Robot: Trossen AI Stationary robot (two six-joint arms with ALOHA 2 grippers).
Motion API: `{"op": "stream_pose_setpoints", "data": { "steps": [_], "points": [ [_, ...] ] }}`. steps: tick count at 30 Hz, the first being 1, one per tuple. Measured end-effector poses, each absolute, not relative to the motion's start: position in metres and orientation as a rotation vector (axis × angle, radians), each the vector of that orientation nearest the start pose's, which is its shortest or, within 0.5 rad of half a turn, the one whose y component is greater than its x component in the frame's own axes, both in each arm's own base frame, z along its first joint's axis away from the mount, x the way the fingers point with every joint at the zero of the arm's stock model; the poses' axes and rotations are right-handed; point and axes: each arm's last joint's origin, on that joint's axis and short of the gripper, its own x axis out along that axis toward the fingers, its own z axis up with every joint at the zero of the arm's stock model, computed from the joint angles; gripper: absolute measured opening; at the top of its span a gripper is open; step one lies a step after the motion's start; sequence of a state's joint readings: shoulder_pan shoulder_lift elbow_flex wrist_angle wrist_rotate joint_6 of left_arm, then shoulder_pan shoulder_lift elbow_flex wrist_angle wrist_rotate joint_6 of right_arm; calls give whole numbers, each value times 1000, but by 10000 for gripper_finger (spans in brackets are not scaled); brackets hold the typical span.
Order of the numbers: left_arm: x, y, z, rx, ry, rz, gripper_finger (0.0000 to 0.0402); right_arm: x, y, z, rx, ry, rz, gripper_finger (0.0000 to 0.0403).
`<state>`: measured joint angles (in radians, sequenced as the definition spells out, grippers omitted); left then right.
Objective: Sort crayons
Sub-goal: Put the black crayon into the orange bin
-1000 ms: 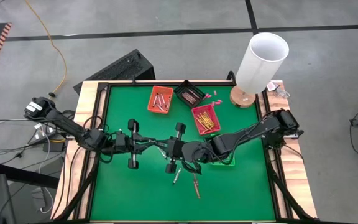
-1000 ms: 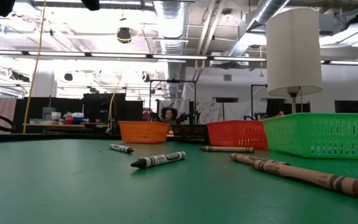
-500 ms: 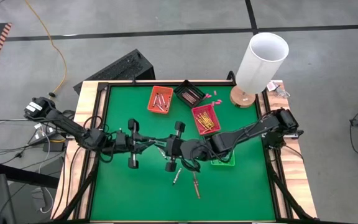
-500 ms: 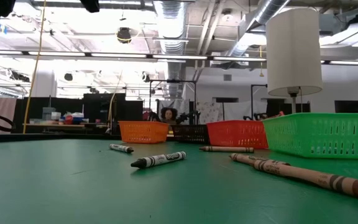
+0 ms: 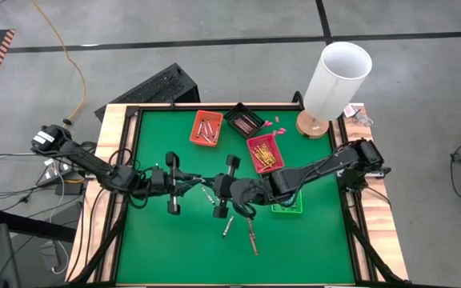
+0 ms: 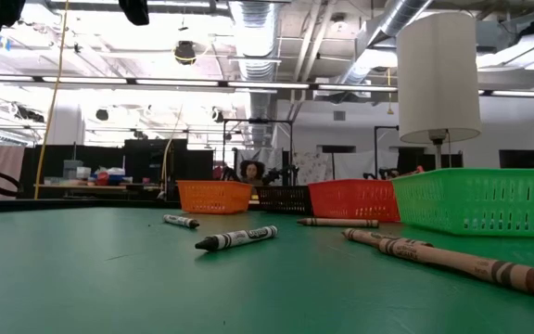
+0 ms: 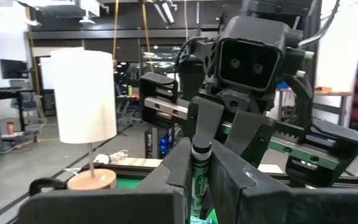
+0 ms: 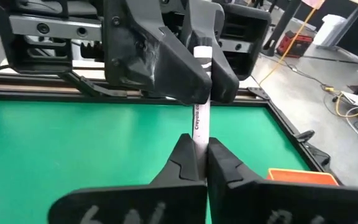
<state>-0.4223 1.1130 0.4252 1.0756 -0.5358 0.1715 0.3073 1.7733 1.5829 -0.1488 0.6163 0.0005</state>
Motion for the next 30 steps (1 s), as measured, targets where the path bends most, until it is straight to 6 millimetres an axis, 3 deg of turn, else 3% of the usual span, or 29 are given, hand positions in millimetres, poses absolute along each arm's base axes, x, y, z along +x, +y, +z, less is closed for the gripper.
{"op": "stream_pose_setpoints", "data": {
  "steps": [7, 14, 17, 21, 24, 30],
  "points": [
    [204, -75, 263, -1, -295, 186, 90, 398, 101, 345, -158, 300, -359, 2],
    [204, -70, 257, -6, -213, 389, 181, 405, 69, 349, -157, 283, -438, 1],
    [204, -67, 253, -20, -169, 500, 208, 408, 45, 348, -154, 301, -471, 1],
    [203, -61, 246, -28, -98, 676, 220, 417, -2, 339, -75, 333, -453, 1],
    [204, -55, 238, -18, -43, 723, 221, 428, -37, 319, -20, 380, -440, 1],
    [206, -39, 225, -95, 49, 650, 221, 438, -98, 278, 60, 475, -462, 0]
  ]
}}
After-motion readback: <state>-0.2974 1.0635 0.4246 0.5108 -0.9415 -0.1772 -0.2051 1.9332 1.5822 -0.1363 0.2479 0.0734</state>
